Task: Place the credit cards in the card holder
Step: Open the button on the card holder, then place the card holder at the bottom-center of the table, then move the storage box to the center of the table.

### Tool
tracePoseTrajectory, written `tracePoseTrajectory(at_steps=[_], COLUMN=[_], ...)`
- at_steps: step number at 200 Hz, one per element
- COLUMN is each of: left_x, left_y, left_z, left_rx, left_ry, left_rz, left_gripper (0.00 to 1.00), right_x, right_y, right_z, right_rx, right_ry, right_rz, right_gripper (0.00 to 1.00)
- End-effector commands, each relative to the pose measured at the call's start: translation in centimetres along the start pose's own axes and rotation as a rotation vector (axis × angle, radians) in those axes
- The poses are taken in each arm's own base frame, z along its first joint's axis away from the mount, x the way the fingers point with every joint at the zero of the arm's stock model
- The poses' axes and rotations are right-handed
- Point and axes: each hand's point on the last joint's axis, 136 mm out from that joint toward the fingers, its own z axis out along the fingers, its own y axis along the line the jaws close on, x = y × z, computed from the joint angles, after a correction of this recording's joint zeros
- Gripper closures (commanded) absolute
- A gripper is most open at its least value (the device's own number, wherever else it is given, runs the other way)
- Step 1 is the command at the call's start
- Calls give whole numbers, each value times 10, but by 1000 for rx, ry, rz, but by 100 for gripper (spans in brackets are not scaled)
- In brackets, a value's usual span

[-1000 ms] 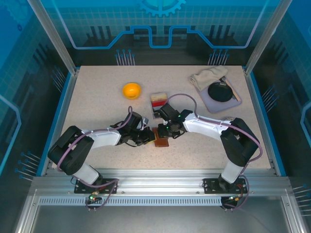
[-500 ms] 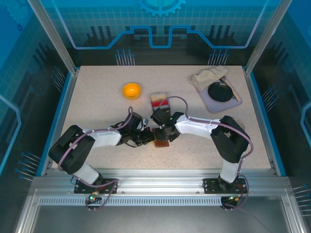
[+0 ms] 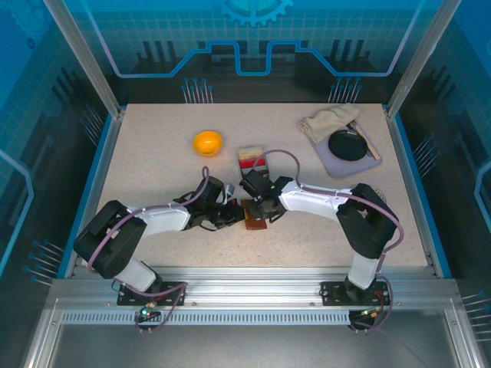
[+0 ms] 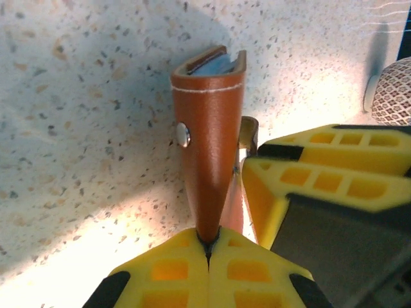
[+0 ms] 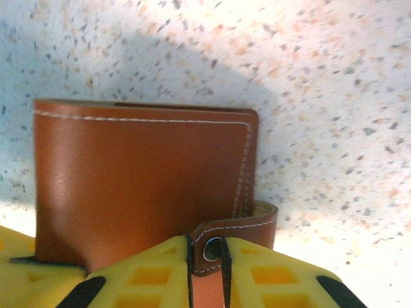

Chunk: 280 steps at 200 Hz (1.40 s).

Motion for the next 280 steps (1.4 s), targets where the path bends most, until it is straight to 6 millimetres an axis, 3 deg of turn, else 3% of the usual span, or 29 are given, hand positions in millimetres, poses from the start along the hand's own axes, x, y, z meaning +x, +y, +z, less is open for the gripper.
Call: tracePoseTrajectory(at_steps=[1, 41, 79, 96, 105, 115, 123, 139, 159, 181, 200, 229, 252, 280], left_x=[15, 13, 18, 17, 16, 12, 8, 2, -10, -39, -75, -145, -189, -211], left_y=[10, 6, 17, 22, 24, 25, 24, 20, 9, -5, -14, -39, -48, -41], left_z=[-6, -2, 1, 1, 0, -4, -9, -21, -38, -51, -54, -46, -30, -4], left_rx=[-19, -11, -80, -112, -132, -161, -183, -220, -245, -219, -168, -74, -55, -83], left_ry=[47, 66, 114, 113, 107, 92, 68, 30, -26, -84, -121, -163, -158, -128], left_rz=[14, 23, 44, 32, 20, 7, -1, -10, 3, -29, -85, -142, -184, -232], left_gripper=[100, 100, 97, 84, 82, 69, 65, 52, 44, 28, 24, 15, 13, 10], right_x=[28, 28, 26, 23, 19, 12, 5, -14, -42, -77, -109, -152, -171, -179], right_y=[-71, -76, -76, -71, -67, -64, -63, -64, -68, -77, -78, -72, -63, -57], right_z=[11, 12, 11, 5, -4, -18, -30, -57, -79, -87, -85, -63, -44, -19], right_rx=[193, 214, 180, 119, 76, 26, -12, -98, -203, -294, -373, -477, -538, -606], right_ry=[114, 126, 127, 131, 120, 90, 62, -17, -97, -138, -142, -135, -113, -62], right_rz=[38, 43, 55, 71, 86, 105, 122, 154, 183, 217, 237, 268, 287, 321], right_gripper=[83, 83, 77, 75, 73, 68, 66, 60, 49, 38, 28, 18, 17, 17])
